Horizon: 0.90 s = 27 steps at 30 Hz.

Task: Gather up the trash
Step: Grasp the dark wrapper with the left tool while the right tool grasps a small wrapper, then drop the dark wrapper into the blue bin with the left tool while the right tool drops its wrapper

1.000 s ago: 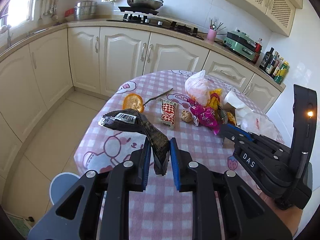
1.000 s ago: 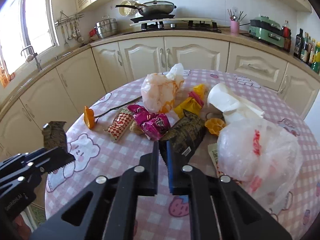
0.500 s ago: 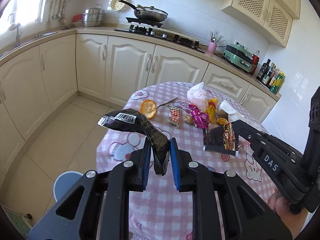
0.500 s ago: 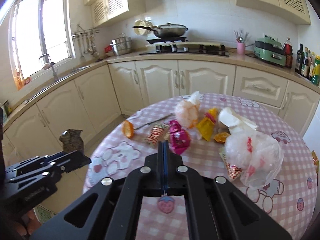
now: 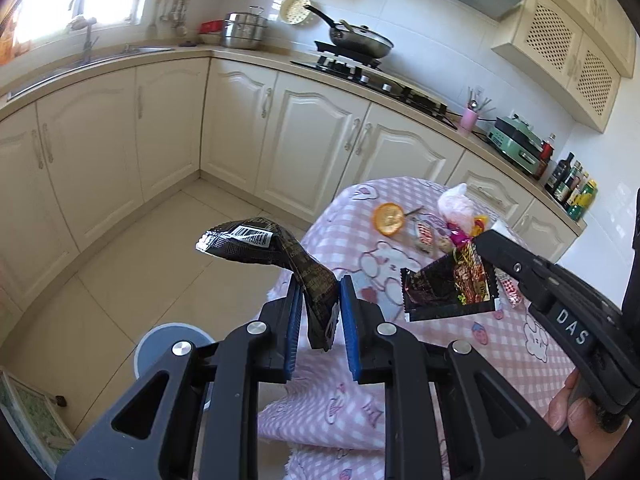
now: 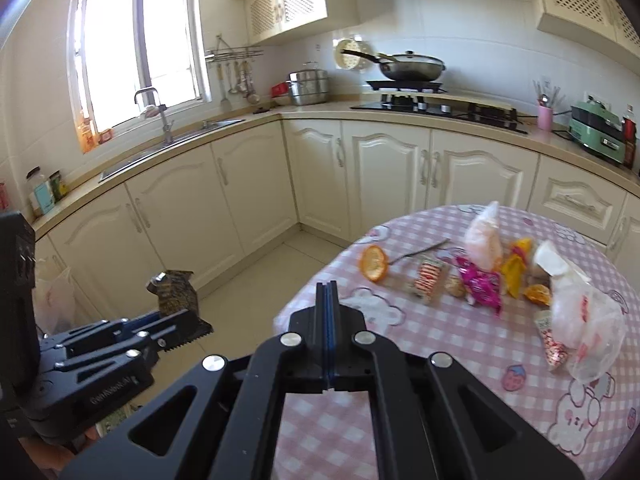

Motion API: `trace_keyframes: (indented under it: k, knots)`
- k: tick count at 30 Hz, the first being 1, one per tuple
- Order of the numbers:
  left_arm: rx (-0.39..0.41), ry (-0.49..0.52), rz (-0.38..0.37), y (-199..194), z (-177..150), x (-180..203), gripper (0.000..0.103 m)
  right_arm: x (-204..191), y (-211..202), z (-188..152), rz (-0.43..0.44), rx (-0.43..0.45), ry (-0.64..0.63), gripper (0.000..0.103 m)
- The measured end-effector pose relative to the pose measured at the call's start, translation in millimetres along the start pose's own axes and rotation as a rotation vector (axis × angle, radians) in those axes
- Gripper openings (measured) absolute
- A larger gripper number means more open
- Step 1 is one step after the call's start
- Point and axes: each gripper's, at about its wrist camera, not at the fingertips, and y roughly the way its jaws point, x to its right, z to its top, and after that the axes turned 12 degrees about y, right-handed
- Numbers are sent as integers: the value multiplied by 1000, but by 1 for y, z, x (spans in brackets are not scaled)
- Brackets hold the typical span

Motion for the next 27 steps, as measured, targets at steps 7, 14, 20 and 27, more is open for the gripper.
trace_keyframes:
  k: [7,14,20,27]
  knots:
    - [-21,-65,57,1,-14,-50,18,-67,34,-7,103,-51,-76,1]
    - [-78,-151,130,10,-36,-109,18,-129,96,-29,181,-159,-124,1]
    - [-130,-210,170,26,-52,-150,18,-170,155,-52,228,-238,-136,1]
    - [-193,-236,185,52,-66,-175,18,-182,200,-67,223,-294,-128,21]
